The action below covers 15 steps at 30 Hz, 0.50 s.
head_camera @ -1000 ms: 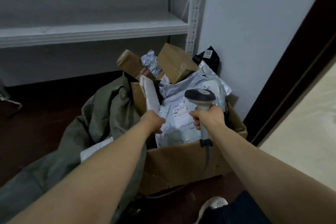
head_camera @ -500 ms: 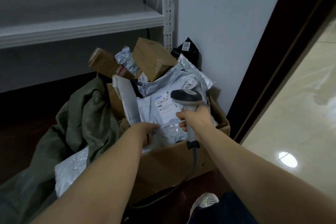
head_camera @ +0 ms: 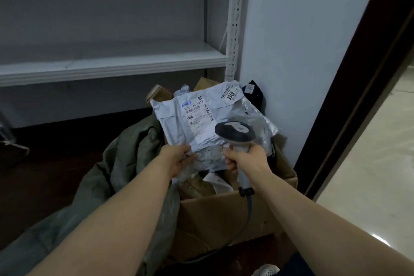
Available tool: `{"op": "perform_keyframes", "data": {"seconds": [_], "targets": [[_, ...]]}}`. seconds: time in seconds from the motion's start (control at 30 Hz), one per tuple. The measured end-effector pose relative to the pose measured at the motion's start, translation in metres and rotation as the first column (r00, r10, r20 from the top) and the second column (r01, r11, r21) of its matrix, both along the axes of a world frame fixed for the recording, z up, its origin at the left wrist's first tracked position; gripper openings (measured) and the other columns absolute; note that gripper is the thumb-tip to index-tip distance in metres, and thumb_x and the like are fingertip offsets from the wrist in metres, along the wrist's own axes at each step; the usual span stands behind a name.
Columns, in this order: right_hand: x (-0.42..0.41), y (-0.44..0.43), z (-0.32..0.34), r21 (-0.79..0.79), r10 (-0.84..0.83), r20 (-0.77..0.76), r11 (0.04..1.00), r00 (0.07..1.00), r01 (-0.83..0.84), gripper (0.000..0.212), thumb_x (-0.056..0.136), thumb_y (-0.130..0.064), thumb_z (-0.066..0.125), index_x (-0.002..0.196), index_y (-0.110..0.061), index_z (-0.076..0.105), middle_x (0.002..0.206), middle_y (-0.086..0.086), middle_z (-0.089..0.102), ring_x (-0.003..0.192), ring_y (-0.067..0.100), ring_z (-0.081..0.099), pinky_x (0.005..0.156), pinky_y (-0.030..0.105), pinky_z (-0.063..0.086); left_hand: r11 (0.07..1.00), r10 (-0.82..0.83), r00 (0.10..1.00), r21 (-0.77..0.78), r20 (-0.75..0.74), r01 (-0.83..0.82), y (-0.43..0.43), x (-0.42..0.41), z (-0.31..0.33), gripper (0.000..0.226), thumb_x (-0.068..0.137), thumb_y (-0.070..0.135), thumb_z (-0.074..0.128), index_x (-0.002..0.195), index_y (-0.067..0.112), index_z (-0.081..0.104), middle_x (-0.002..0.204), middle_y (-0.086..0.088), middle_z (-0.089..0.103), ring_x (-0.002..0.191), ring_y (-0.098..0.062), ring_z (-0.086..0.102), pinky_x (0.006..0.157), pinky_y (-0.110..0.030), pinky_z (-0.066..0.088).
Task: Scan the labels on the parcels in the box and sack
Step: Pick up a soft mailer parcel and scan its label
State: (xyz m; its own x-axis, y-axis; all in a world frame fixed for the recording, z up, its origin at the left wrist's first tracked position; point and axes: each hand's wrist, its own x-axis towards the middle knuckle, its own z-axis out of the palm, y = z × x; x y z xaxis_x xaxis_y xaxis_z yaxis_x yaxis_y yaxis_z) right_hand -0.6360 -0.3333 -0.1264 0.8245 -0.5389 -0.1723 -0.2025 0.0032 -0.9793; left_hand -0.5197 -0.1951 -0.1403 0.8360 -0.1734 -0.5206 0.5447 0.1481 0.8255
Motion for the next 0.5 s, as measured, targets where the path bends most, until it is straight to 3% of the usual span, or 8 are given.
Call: {"op": "perform_keyframes", "data": {"seconds": [0.13,0.27,0.33,0.4,0.5], "targets": [[-0.002,0.031,0.016,0.034,0.111,0.033,0.993,0.993,-0.112,0.014,0.084,-0.005,0.07,0.077,-0.002,0.058,0.054,0.009,0.055,0.045,0.017,0.047,0.047,0.028,0.042,0.996,0.088,0.994,-0.021,0.059,-0.087,0.036,-0.003,0.011,0.037,0.092,0.012,0.062,0.126,0.0,0.053,0.115,-0.017,0.06,0.096,-0.031,0.059,0.045,-0.032,0.057],[0.003,0.05,0.029,0.099,0.057,0.069,0.993,0.996,-0.064,0.017,0.082,-0.006,0.072,0.07,-0.004,0.06,0.053,0.008,0.057,0.04,0.014,0.048,0.046,0.026,0.044,0.991,0.136,0.988,-0.02,0.069,-0.135,0.059,-0.011,0.018,0.035,0.095,0.013,0.058,0.127,0.001,0.052,0.12,-0.02,0.057,0.102,-0.033,0.057,0.076,-0.04,0.055],[0.006,0.051,0.035,0.131,-0.022,0.088,0.991,0.996,0.01,0.015,0.08,-0.003,0.072,0.071,-0.003,0.06,0.055,0.01,0.057,0.037,0.013,0.047,0.044,0.025,0.043,0.994,0.111,0.993,0.017,0.047,-0.112,0.068,-0.016,0.02,0.029,0.094,0.012,0.058,0.121,0.002,0.053,0.117,-0.019,0.059,0.104,-0.034,0.058,0.067,-0.041,0.059],[0.008,0.049,0.038,0.126,-0.07,0.084,0.99,0.994,0.059,0.012,0.08,-0.001,0.07,0.077,-0.002,0.059,0.058,0.01,0.057,0.035,0.013,0.045,0.042,0.024,0.04,0.995,0.077,0.997,0.055,0.03,-0.079,0.077,-0.019,0.022,0.017,0.094,0.01,0.059,0.109,0.005,0.053,0.097,-0.015,0.058,0.086,-0.03,0.057,0.048,-0.039,0.056],[0.006,0.044,0.036,0.059,-0.089,0.038,0.994,0.995,0.087,0.012,0.081,0.0,0.068,0.08,-0.003,0.056,0.059,0.011,0.054,0.04,0.015,0.043,0.042,0.024,0.037,0.993,0.066,0.998,0.099,0.015,-0.068,0.089,-0.023,0.024,0.015,0.093,0.007,0.059,0.106,0.006,0.051,0.082,-0.01,0.049,0.073,-0.028,0.05,0.047,-0.039,0.054]]}}
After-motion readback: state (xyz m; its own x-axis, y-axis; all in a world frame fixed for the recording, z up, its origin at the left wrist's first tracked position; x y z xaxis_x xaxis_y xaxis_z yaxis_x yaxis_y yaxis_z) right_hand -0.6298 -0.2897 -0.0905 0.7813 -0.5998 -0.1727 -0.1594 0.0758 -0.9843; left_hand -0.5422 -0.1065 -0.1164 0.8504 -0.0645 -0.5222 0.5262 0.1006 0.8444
